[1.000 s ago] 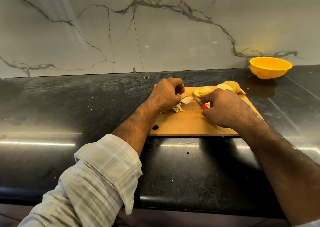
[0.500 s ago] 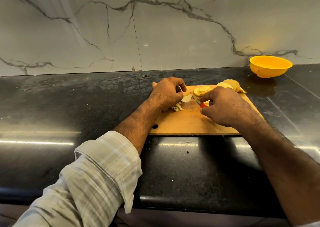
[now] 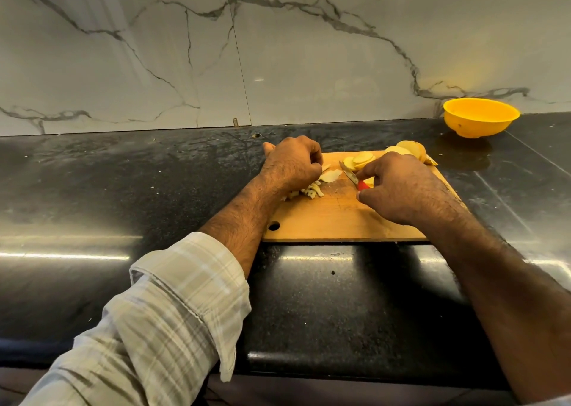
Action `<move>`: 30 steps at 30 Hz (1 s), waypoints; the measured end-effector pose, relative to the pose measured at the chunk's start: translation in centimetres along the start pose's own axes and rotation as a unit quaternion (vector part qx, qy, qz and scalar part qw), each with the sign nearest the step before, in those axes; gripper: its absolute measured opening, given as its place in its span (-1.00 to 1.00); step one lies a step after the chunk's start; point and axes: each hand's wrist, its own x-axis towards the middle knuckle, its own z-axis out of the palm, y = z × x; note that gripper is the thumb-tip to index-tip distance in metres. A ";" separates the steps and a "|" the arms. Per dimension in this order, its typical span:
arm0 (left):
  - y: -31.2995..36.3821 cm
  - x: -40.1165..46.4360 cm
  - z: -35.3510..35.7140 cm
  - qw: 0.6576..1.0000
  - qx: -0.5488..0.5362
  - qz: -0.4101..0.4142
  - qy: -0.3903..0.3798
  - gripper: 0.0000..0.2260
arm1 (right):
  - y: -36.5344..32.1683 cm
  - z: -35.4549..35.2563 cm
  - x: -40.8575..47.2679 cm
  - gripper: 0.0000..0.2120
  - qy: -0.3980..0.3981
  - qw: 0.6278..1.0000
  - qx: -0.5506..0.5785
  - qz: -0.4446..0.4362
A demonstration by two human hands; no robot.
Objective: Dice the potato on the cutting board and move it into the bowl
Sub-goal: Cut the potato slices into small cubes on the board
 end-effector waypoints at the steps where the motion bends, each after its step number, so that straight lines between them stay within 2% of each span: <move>1: 0.1 -0.1 0.0 1.000 -0.002 0.003 -0.001 -0.85 | 0.0 0.0 0.0 -0.57 -0.001 1.000 0.000 0.001; 4: 0.3 -0.1 0.1 1.000 0.002 0.011 -0.014 -0.81 | 0.0 0.0 0.0 -0.57 -0.002 1.000 -0.003 0.001; 12: 0.1 -0.4 -0.7 0.999 0.021 0.034 -0.037 -0.91 | 0.2 0.2 0.3 -0.55 -0.006 1.000 -0.011 0.001; 15: 0.0 -0.7 -0.7 0.998 -0.002 0.027 -0.060 -0.79 | 0.3 0.2 0.4 -0.54 -0.009 1.000 -0.019 -0.001; 17: 0.4 -0.9 -0.6 0.998 0.000 0.027 -0.057 -0.77 | 0.3 0.3 0.3 -0.54 -0.013 1.000 -0.027 -0.005; 22: 0.8 -0.8 -0.7 0.999 0.006 0.023 -0.036 -0.88 | 0.2 0.3 0.0 -0.56 -0.020 0.998 -0.041 -0.041; 30: 0.4 -0.6 -0.6 0.999 0.011 0.025 -0.033 -0.88 | 0.3 -0.2 -0.2 -0.53 0.013 0.997 -0.074 -0.024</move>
